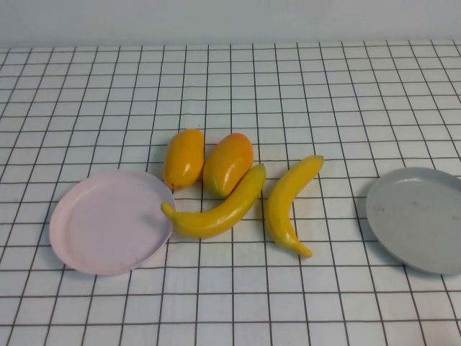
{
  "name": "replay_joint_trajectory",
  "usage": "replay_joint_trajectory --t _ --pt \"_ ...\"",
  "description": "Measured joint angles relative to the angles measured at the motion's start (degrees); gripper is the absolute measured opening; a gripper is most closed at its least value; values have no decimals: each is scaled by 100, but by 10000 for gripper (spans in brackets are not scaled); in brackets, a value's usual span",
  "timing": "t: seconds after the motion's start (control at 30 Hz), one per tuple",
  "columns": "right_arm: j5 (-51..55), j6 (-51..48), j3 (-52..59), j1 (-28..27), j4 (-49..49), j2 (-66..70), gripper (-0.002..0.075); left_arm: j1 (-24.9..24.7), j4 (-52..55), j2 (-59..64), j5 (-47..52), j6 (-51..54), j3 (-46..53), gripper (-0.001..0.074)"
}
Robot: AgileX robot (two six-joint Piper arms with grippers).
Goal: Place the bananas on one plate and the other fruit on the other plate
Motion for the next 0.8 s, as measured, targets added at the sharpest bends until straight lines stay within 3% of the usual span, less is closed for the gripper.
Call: replay_joint_trajectory --t 0.27,0.5,0.63,0.8 --pt "0 0 0 0 0 0 -16 0 253 2058 1730 2400 -1871 -5" --pt "0 0 0 0 0 0 -16 -237 906 3555 2212 2786 -2405 15" --pt "0 0 0 0 0 0 -16 -957 1900 4203 2263 2208 -2617 190" --pt "0 0 0 0 0 0 -16 -1816 2779 5256 2431 1018 -3417 571"
